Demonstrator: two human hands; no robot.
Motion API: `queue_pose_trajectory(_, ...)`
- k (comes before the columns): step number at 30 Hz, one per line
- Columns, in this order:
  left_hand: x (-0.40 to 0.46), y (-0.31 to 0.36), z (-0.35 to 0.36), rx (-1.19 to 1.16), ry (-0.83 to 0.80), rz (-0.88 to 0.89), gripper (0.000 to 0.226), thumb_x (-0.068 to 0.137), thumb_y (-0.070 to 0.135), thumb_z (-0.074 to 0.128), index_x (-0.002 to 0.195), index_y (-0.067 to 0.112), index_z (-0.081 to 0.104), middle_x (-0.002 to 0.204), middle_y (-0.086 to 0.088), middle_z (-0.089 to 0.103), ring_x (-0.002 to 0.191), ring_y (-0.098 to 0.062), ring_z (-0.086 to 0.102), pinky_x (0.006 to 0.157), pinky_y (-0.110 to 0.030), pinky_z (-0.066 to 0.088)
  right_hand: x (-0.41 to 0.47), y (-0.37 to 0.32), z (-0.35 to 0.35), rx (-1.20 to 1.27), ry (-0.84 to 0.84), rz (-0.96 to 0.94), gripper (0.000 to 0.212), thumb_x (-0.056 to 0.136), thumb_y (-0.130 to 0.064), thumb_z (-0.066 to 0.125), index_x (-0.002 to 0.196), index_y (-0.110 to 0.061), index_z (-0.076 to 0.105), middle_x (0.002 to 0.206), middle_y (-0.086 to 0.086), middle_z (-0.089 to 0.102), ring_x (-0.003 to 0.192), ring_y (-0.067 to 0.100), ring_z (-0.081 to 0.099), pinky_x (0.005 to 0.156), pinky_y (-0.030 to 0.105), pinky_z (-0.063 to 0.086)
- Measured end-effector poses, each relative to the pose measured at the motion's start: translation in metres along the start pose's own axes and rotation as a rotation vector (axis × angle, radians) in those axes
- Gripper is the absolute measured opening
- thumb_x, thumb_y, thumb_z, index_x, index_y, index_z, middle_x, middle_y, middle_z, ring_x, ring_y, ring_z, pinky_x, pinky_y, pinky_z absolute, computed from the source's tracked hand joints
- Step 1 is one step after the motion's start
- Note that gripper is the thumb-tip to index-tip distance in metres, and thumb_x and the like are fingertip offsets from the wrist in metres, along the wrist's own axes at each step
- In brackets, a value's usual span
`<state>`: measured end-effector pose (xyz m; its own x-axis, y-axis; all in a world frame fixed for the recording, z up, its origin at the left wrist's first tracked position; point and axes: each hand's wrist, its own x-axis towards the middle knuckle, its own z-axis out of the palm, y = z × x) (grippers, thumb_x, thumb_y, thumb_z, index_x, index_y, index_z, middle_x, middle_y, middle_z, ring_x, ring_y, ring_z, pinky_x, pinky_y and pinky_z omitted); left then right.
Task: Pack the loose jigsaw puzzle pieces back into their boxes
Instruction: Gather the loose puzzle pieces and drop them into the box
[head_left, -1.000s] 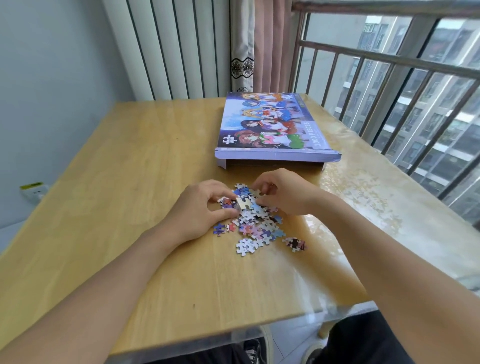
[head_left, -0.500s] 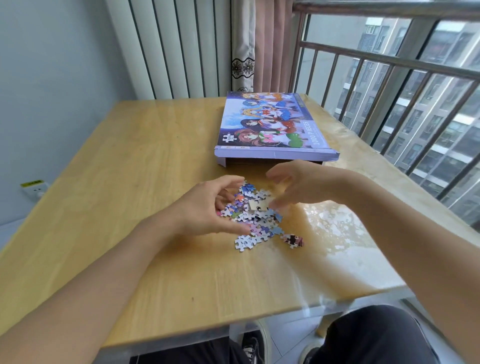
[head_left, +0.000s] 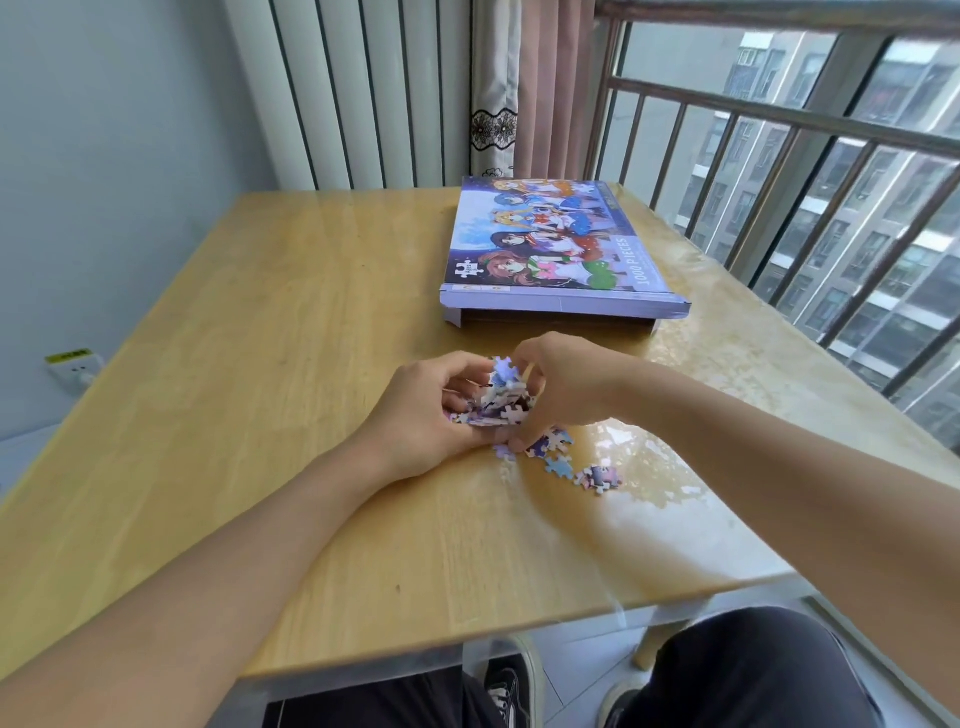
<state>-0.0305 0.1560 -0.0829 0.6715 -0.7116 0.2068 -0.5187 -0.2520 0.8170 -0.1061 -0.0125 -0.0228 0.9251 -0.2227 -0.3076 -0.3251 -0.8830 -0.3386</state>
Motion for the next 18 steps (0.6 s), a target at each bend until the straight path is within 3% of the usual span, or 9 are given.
queue_pose_trajectory(3,0.002,-0.002,0.001,-0.048,0.012,0.009,0.055,0.063,0.014,0.093,0.111,0.023,0.07,0.101,0.009,0.072,0.089,0.001,0.068,0.078,-0.013,0.053,0.0,-0.001,0.0,0.089,0.017,0.014,0.09,0.059,-0.032,0.097,0.136,-0.02,0.052,0.117,0.003,0.06,0.084,0.02,0.067,0.061,0.028,0.055)
queue_pose_trajectory(6,0.003,-0.003,0.003,-0.082,0.031,0.015,0.041,0.068,0.01,0.09,0.104,0.019,0.074,0.094,0.009,0.075,0.086,-0.001,0.071,0.08,-0.019,0.056,-0.004,-0.005,-0.005,0.018,-0.029,-0.019,0.106,0.056,-0.045,0.095,0.145,-0.021,0.044,0.123,-0.001,0.057,0.098,0.02,0.063,0.081,0.032,0.056)
queue_pose_trajectory(9,0.004,-0.001,0.007,-0.075,0.066,0.036,0.031,0.071,0.01,0.088,0.099,0.016,0.077,0.09,0.009,0.076,0.082,-0.002,0.072,0.077,-0.019,0.056,-0.006,-0.014,-0.005,-0.145,-0.055,-0.052,0.099,0.052,-0.055,0.093,0.134,-0.02,0.051,0.122,0.001,0.056,0.107,0.021,0.055,0.093,0.036,0.052)
queue_pose_trajectory(13,0.009,0.0,0.008,-0.135,0.12,-0.014,0.019,0.075,0.021,0.086,0.093,0.02,0.079,0.082,0.008,0.076,0.073,-0.006,0.071,0.066,-0.021,0.053,-0.002,-0.022,-0.001,-0.188,-0.005,-0.098,0.082,0.056,-0.049,0.094,0.122,-0.017,0.057,0.111,0.0,0.06,0.096,0.02,0.054,0.077,0.032,0.048)
queue_pose_trajectory(16,0.013,-0.004,0.006,-0.25,0.124,-0.1,0.024,0.076,0.023,0.086,0.097,0.018,0.077,0.083,0.003,0.077,0.079,-0.016,0.074,0.075,-0.033,0.059,0.001,-0.02,-0.002,-0.119,0.032,-0.096,0.072,0.064,-0.039,0.092,0.125,-0.019,0.059,0.106,-0.001,0.063,0.089,0.02,0.061,0.064,0.028,0.046)
queue_pose_trajectory(18,0.014,-0.005,0.005,-0.292,0.124,-0.127,0.023,0.078,0.023,0.084,0.099,0.019,0.075,0.079,0.002,0.076,0.075,-0.014,0.073,0.073,-0.029,0.057,0.006,-0.016,0.0,-0.051,0.054,-0.083,0.065,0.069,-0.029,0.088,0.127,-0.022,0.06,0.104,0.002,0.066,0.08,0.018,0.067,0.055,0.025,0.048)
